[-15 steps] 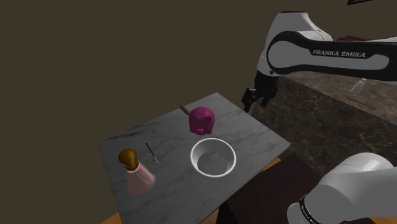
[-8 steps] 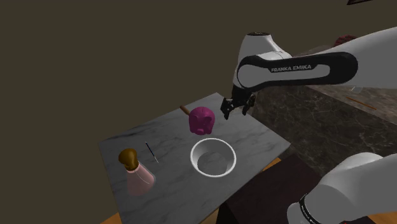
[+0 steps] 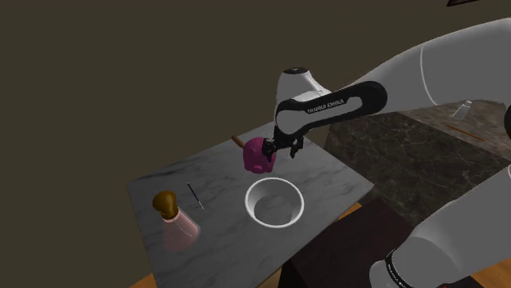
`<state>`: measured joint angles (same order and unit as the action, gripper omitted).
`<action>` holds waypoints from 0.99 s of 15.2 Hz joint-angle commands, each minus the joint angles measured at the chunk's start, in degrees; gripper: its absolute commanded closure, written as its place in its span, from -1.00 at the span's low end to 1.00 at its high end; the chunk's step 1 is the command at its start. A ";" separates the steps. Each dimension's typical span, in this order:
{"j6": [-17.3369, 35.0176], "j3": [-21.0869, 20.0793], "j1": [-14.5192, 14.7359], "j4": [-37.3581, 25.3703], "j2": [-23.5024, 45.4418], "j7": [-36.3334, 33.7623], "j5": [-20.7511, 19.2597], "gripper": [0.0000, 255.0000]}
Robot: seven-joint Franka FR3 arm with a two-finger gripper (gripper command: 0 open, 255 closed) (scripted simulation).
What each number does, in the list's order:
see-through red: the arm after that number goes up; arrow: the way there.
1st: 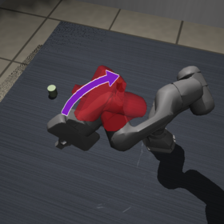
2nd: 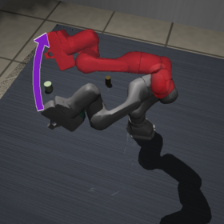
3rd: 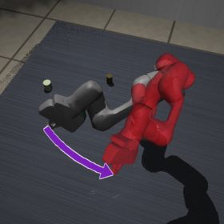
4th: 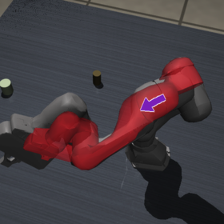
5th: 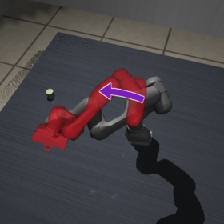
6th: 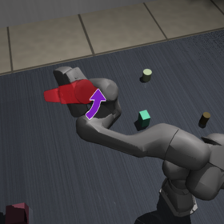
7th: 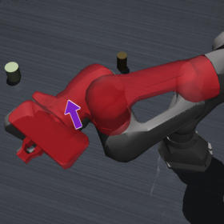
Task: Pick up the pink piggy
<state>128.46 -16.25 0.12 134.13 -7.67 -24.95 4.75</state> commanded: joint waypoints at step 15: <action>10.43 0.76 4.03 -16.45 29.24 -20.20 -13.90 -1.00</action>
<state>138.26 -15.67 4.12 117.70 20.91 -45.06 -8.87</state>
